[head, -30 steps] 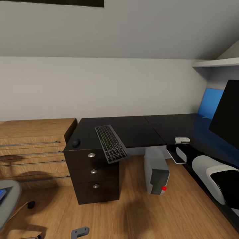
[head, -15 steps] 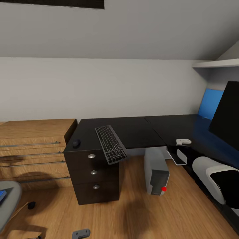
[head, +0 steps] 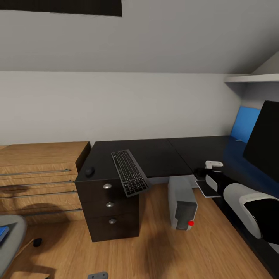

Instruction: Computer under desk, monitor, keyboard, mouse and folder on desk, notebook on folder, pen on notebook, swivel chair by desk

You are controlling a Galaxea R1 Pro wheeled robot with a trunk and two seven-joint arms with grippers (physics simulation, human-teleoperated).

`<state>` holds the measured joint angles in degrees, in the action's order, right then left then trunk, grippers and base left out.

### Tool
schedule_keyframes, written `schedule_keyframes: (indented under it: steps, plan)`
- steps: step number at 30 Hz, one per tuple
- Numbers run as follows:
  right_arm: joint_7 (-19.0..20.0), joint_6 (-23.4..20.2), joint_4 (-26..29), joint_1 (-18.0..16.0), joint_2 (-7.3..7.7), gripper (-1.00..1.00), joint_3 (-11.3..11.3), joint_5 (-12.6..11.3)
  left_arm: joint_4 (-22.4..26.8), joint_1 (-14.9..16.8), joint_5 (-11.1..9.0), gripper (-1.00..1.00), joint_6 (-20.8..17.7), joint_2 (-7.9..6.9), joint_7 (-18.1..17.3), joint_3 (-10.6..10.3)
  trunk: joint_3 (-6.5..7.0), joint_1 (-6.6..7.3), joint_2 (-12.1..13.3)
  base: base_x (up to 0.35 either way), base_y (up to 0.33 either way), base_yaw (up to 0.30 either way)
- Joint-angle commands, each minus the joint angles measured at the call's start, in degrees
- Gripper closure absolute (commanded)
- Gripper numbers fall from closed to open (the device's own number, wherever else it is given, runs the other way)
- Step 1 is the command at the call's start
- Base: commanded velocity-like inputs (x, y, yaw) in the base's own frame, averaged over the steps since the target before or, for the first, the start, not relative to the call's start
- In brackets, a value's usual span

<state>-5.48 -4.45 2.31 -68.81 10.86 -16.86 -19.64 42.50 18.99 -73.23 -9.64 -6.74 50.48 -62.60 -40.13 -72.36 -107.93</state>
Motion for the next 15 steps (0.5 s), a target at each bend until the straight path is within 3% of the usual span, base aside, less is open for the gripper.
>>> schedule_keyframes:
  steps: [1, 10, 15]
  plan:
    - [-0.23, -0.06, 0.15, 0.00, -0.07, -1.00, -0.48, -0.44, -0.15, 0.08, -0.01, -1.00, -0.31, 0.13, 0.26, -0.26, 0.13, 0.23, 0.39, 0.000, 0.000, 0.000]
    - [-0.23, 1.90, 0.14, 0.42, -0.42, -1.00, -0.54, -0.73, -1.14, 0.08, 0.20, -1.00, -0.30, 0.75, -0.01, -0.21, 1.74, 2.21, 4.00, 0.000, 0.000, 0.000]
    - [-0.23, 1.94, 0.15, 0.50, -1.04, -1.00, -0.43, -1.27, -1.20, 0.08, 0.26, -1.00, -0.27, 0.60, -0.02, -0.02, 1.74, 2.21, 4.00, 0.000, 0.000, 0.000]
